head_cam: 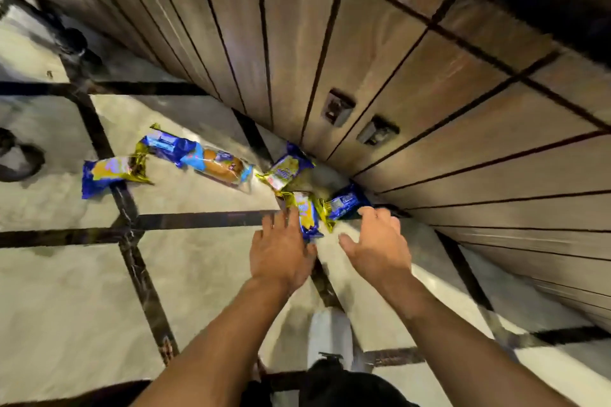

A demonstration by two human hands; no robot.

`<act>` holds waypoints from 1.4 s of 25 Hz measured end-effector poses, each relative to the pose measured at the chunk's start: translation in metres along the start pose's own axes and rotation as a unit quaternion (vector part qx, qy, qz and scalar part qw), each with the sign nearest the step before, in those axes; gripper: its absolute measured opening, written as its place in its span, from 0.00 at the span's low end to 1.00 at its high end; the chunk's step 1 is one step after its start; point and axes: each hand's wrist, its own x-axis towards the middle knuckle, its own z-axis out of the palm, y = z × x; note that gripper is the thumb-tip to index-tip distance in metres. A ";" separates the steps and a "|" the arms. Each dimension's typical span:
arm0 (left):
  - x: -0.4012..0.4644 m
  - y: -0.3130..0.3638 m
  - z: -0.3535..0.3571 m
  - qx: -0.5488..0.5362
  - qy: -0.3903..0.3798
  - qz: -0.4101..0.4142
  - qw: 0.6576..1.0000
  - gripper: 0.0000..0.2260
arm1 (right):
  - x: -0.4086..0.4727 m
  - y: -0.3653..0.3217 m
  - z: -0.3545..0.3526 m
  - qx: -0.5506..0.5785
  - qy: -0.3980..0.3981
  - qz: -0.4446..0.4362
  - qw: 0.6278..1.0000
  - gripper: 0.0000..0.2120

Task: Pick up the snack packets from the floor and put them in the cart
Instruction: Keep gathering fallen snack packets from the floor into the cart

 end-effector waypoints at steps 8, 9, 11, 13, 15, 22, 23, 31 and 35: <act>0.109 -0.009 0.111 -0.105 0.062 -0.033 0.992 0.32 | 0.125 0.032 0.133 0.054 0.015 0.085 0.995 0.32; 0.115 -0.008 0.118 -0.105 0.069 -0.032 0.992 0.32 | 0.133 0.031 0.140 0.075 0.019 0.102 0.992 0.34; 0.128 -0.007 0.136 -0.095 0.085 -0.030 0.991 0.32 | 0.149 0.030 0.151 0.114 0.034 0.136 0.983 0.36; 0.140 -0.008 0.149 -0.094 0.081 -0.037 0.992 0.33 | 0.164 0.029 0.155 0.141 0.042 0.147 0.978 0.37; 0.147 -0.010 0.161 -0.083 0.062 -0.038 0.994 0.37 | 0.174 0.026 0.160 0.149 0.042 0.154 0.976 0.37; 0.143 -0.029 0.170 -0.120 0.111 -0.061 0.985 0.35 | 0.173 0.015 0.181 0.089 0.085 0.138 0.983 0.35; 0.142 -0.030 0.170 -0.128 0.117 -0.070 0.982 0.34 | 0.171 0.015 0.182 0.096 0.086 0.141 0.982 0.35; 0.132 -0.038 0.163 -0.175 0.125 -0.052 0.975 0.32 | 0.146 0.017 0.186 0.065 0.092 0.047 0.993 0.31; 0.099 -0.047 0.130 -0.241 0.099 -0.072 0.963 0.34 | 0.117 0.013 0.154 0.135 0.036 0.020 0.990 0.33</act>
